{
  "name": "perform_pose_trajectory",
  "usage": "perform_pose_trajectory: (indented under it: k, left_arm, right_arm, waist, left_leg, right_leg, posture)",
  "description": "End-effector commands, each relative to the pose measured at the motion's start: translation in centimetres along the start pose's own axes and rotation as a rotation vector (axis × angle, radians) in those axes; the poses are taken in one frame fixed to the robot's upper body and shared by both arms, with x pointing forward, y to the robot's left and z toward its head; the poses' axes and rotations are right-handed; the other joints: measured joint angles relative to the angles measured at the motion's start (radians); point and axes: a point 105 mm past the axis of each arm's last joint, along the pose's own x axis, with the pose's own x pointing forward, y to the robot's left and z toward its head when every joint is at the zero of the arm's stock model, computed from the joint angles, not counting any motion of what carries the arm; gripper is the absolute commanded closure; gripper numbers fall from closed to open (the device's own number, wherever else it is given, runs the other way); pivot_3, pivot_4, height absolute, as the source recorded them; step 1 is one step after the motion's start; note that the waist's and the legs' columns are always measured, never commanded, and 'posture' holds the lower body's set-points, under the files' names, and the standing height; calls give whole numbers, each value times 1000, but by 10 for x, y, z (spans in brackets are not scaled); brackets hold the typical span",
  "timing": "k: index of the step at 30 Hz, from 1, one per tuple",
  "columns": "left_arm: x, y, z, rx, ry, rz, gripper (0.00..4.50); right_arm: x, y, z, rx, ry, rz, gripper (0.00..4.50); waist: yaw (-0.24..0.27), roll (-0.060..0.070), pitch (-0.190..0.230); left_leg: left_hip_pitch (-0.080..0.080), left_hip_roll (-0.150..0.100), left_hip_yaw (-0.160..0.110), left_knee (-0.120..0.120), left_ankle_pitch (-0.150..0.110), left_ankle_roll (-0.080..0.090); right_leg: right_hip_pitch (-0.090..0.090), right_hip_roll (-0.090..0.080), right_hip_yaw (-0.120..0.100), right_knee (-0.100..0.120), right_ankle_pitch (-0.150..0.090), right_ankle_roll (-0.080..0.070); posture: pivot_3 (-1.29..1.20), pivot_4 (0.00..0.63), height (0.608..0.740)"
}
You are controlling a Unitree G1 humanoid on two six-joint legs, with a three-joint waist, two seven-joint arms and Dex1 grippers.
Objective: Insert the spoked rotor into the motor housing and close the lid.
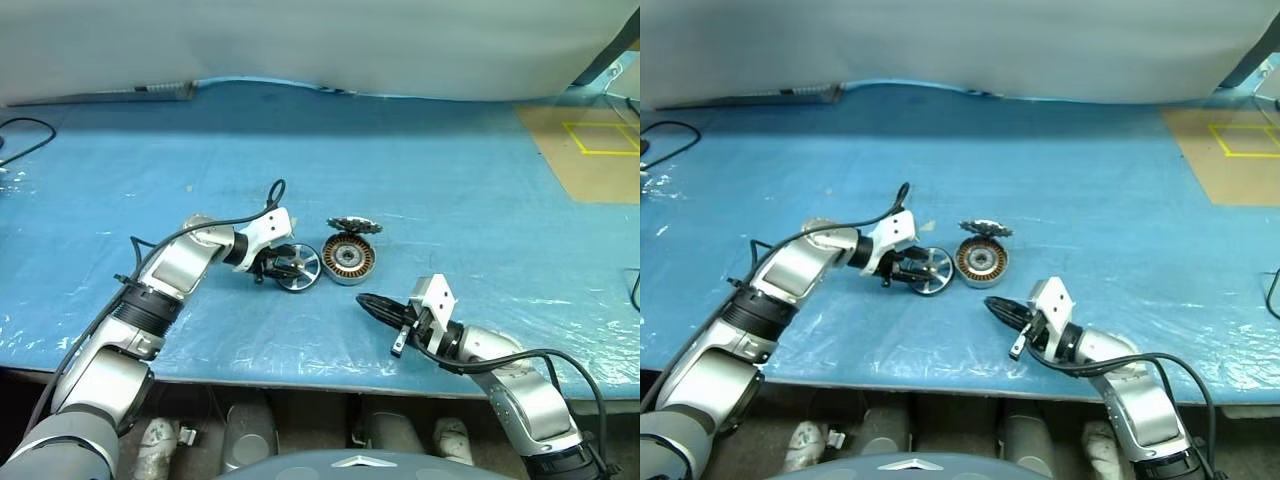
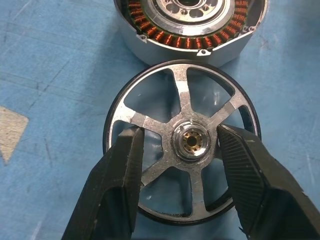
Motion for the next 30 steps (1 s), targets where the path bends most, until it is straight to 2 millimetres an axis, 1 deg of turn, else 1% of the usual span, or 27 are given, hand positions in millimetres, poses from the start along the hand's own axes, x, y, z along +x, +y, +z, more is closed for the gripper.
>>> perform_pose_trajectory:
  k: [1, 6, 8, 11, 12, 13, 18, 22, 27, 28, 30]
  left_arm:
    - [-4, 8, -12, 30, 84, 55, 2073]
    - [-5, 10, -12, 34, 85, 63, 2073]
    - [-6, 12, -13, 35, 88, 71, 2444]
    - [-7, 15, -15, 41, 98, 84, 2842]
    - [-8, 15, -16, 42, 100, 86, 3116]
    - [-8, 16, -16, 44, 103, 88, 3168]
    - [-10, 18, -19, 38, 103, 95, 3168]
    - [-19, 21, -15, 31, 76, 100, 3168]
    - [-43, 24, -2, 37, 1, 72, 3168]
    - [-48, 23, -1, 49, -13, 55, 3168]
    - [-60, 13, 6, 63, -52, -22, 3168]
  right_arm:
    - [1, 0, 5, -20, -25, 1, 4500]
    - [2, -1, 4, -25, -22, -2, 4500]
    - [2, -2, 4, -27, -21, -3, 4500]
    - [2, -2, 4, -30, -20, -4, 4500]
    - [2, -2, 4, -30, -19, -4, 4500]
    - [2, -3, 4, -31, -19, -4, 4500]
    - [1, -3, 3, -31, -17, -3, 4500]
    - [2, -3, 3, -32, -16, -2, 4500]
    - [1, -3, 5, -32, -31, -3, 4500]
    - [0, -3, 7, -30, -38, -3, 4500]
    - [0, -3, 7, -31, -42, -5, 4500]
  waist:
    - [-2, 0, 0]
    - [-1, 0, 0]
    - [-1, 0, 0]
    - [0, 2, -1]
    - [0, 3, -2]
    - [0, 3, -2]
    - [0, 4, -2]
    - [-1, 3, -2]
    - [-10, 3, -2]
    - [-11, 3, -2]
    - [-13, 3, -2]
  left_leg:
    - [0, 0, 0, 0, 0, 0]
    - [0, 0, 0, 0, 0, 0]
    - [0, 0, 0, 0, 0, 0]
    - [1, 0, 0, 0, 0, 0]
    - [1, 0, 0, 0, 0, 0]
    - [1, 0, 0, 0, 0, 0]
    - [1, 0, 0, -1, 0, 0]
    - [1, 0, 0, -1, 0, 0]
    - [-1, 0, 0, -2, 0, 0]
    - [-3, 0, 0, -2, 0, 0]
    - [-5, 0, 0, -2, 0, 0]
  right_leg:
    - [0, 0, 0, 0, 0, 0]
    - [0, 0, 0, 0, 0, 0]
    - [0, 0, 0, 0, 0, 0]
    - [0, 0, 0, 0, 0, 0]
    - [1, 0, 0, 0, 0, 0]
    - [1, 0, 0, 0, 0, 1]
    - [1, 0, 0, 0, 0, 0]
    - [1, 0, 0, 0, 0, 1]
    - [-2, 0, 0, -1, 0, 0]
    - [-4, 1, 0, -1, 0, 0]
    - [-7, 1, 0, -1, 0, 0]
  posture:
    - [0, 150, 740]
    - [0, 150, 740]
    - [0, 150, 740]
    - [0, 150, 740]
    - [0, 150, 740]
    - [0, 150, 740]
    - [0, 150, 740]
    - [0, 150, 740]
    - [0, 150, 740]
    - [0, 150, 740]
    - [0, 150, 740]
